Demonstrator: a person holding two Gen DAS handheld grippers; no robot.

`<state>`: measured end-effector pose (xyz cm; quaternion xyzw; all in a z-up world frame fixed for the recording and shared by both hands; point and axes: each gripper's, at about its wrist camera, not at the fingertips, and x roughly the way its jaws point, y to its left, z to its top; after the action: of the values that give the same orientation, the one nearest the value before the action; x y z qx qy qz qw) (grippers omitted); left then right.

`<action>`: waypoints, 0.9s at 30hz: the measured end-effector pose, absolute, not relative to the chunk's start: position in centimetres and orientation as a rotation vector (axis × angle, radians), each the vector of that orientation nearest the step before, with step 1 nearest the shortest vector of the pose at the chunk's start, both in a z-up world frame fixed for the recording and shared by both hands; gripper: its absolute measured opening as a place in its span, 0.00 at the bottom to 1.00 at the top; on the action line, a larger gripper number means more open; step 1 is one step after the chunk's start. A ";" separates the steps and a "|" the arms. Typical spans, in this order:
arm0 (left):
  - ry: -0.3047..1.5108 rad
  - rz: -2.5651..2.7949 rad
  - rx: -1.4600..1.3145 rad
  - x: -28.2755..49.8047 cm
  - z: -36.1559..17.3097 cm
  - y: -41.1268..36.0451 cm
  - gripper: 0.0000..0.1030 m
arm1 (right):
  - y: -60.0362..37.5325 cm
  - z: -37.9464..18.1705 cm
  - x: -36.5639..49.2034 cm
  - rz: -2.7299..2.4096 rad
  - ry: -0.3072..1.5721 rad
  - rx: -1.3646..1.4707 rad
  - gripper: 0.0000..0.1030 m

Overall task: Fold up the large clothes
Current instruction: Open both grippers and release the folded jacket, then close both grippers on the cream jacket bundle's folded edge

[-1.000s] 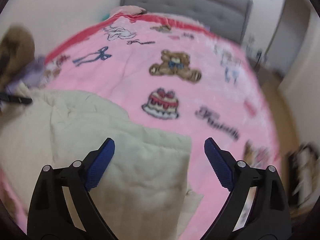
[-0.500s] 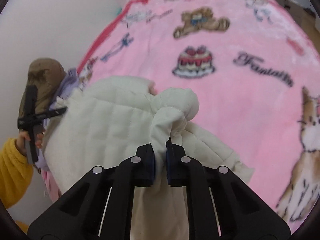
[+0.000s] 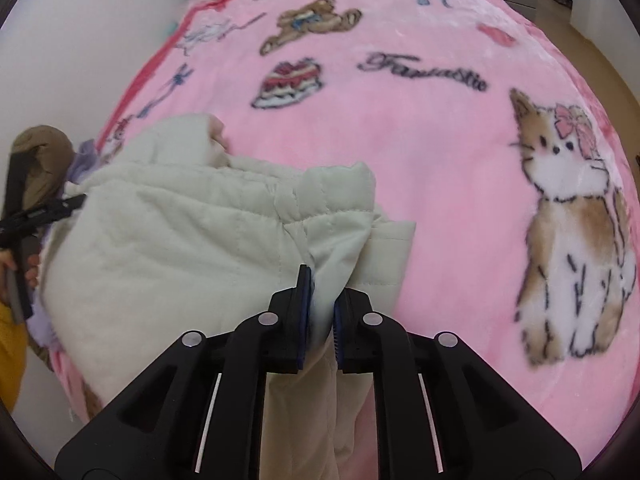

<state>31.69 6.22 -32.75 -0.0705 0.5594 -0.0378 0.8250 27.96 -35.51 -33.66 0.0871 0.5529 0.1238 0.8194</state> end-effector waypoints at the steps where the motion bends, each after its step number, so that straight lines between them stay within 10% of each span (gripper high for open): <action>1: 1.196 -0.080 -0.149 31.9 -33.1 6.2 0.85 | -35.4 -34.3 28.1 0.259 1.185 0.187 0.12; 9: 1.162 -0.043 -0.141 31.5 -32.4 6.0 0.88 | -36.2 -34.2 28.3 0.228 1.205 0.224 0.25; 11: 1.116 -0.036 -0.128 30.1 -31.0 6.0 0.88 | -36.4 -32.1 27.4 0.221 1.153 0.224 0.66; 13: 1.076 -0.033 -0.102 28.6 -29.8 5.9 0.88 | -36.4 -30.7 26.4 0.230 1.101 0.199 0.86; 27: 1.028 0.009 -0.159 19.2 -28.1 11.3 0.89 | -37.1 -37.7 28.6 0.388 1.289 0.505 0.92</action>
<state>19.21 11.27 -28.11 -0.0760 0.4911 0.0042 0.8678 28.57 -37.10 -37.69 0.2315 0.5904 0.1779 0.7525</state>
